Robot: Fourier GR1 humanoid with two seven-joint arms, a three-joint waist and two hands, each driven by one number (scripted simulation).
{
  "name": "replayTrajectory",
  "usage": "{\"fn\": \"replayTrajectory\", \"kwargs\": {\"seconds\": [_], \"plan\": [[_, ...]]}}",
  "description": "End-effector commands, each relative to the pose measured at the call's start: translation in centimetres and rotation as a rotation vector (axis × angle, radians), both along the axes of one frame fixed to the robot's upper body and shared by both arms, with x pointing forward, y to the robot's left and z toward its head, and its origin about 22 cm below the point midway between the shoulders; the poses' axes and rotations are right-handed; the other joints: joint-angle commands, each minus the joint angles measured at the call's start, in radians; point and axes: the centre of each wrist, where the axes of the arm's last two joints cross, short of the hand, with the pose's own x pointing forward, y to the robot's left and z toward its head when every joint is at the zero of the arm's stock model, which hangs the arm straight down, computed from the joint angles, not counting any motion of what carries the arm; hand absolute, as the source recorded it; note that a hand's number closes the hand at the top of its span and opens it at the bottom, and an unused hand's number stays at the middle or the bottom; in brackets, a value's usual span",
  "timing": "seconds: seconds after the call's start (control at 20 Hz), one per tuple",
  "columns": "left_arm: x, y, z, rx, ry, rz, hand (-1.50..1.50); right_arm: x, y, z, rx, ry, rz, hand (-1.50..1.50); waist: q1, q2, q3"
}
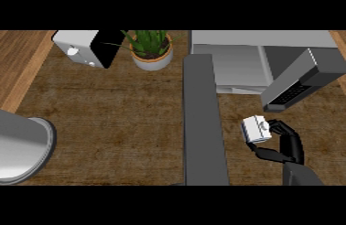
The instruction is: Pick up the milk, place it into the microwave and close the microwave
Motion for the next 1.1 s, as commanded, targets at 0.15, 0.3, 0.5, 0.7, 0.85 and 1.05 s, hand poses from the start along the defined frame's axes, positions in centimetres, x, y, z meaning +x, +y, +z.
{"fn": "replayTrajectory", "kwargs": {"seconds": [0.15, 0.3, 0.5, 0.7, 0.85, 1.05], "plan": [[0.5, -1.7, 0.1, -0.004, -0.008, -0.024, -1.5, 1.1, 4.1, -0.4, 0.032, -0.121, 0.207, 1.5, -0.009, -0.001, -0.001], [-1.2, -1.3, -0.8, -0.017, 0.004, -0.013, -1.5, 0.8, 5.7, -1.0, 0.047, -0.123, 0.226, 1.5, -0.004, -0.003, -0.002], [-1.5, -1.2, 0.7, -0.004, -0.002, -0.015, -1.5, 4.0, 6.4, 1.1, -0.032, -0.125, 0.233, 1.5, -0.01, -0.005, -0.002], [-1.2, 0.4, 0.8, -0.024, 0.004, -0.01, -1.5, 6.5, 7.6, 2.8, -0.066, -0.147, 0.231, 1.5, -0.005, -0.003, -0.002], [-0.6, 1.0, -0.1, 0.01, 0.012, -0.002, -1.5, 8.7, 7.1, 4.8, -0.048, -0.164, 0.212, 1.5, -0.007, -0.002, -0.002], [-0.6, -0.6, -0.7, -0.015, 0.013, -0.03, -1.5, 11.1, 6.0, 7.4, -0.108, -0.139, 0.226, 1.5, 0.003, 0.003, -0.002]]}}
